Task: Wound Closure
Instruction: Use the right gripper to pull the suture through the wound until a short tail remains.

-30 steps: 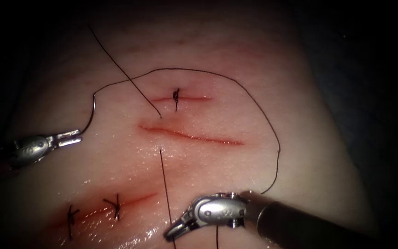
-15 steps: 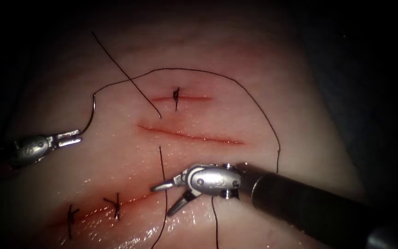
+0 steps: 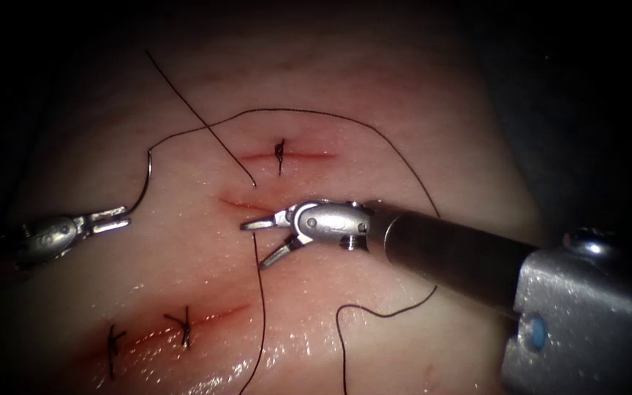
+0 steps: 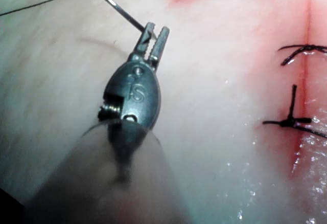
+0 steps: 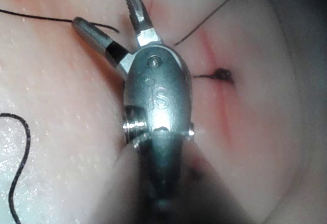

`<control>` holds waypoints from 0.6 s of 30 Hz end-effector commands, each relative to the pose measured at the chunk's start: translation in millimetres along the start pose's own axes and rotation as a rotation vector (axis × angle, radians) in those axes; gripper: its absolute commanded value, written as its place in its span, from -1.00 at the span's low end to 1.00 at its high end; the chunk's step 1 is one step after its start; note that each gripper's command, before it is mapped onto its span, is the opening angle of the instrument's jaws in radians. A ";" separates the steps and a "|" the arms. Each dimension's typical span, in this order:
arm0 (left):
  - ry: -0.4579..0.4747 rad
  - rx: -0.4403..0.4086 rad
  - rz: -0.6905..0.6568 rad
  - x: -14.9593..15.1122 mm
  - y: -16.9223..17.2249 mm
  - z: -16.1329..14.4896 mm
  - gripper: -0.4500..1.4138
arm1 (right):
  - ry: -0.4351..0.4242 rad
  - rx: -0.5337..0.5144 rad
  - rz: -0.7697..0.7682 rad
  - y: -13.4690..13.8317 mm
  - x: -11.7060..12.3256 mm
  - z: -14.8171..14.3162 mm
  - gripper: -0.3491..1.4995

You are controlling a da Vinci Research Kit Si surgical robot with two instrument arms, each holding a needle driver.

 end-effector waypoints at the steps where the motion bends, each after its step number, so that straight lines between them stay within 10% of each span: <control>1: 0.000 0.000 -0.001 -0.4 -0.4 0.8 -1.00 | -0.009 0.013 -0.008 0.8 -1.1 0.9 0.87; 12: -0.006 -0.010 -0.023 0.8 -2.3 2.2 -1.00 | 0.008 0.062 -0.034 0.5 -1.5 1.3 0.65; 13: -0.007 -0.008 -0.023 0.8 -2.2 2.3 -1.00 | 0.010 0.069 -0.035 0.4 -1.5 1.5 0.49; 16: -0.003 -0.009 -0.020 0.7 -1.9 2.4 -1.00 | 0.013 0.117 -0.041 0.2 -1.4 1.8 -1.00; 18: -0.002 -0.008 -0.019 0.6 -1.8 2.3 -1.00 | 0.017 0.125 -0.043 0.2 -1.3 1.9 -1.00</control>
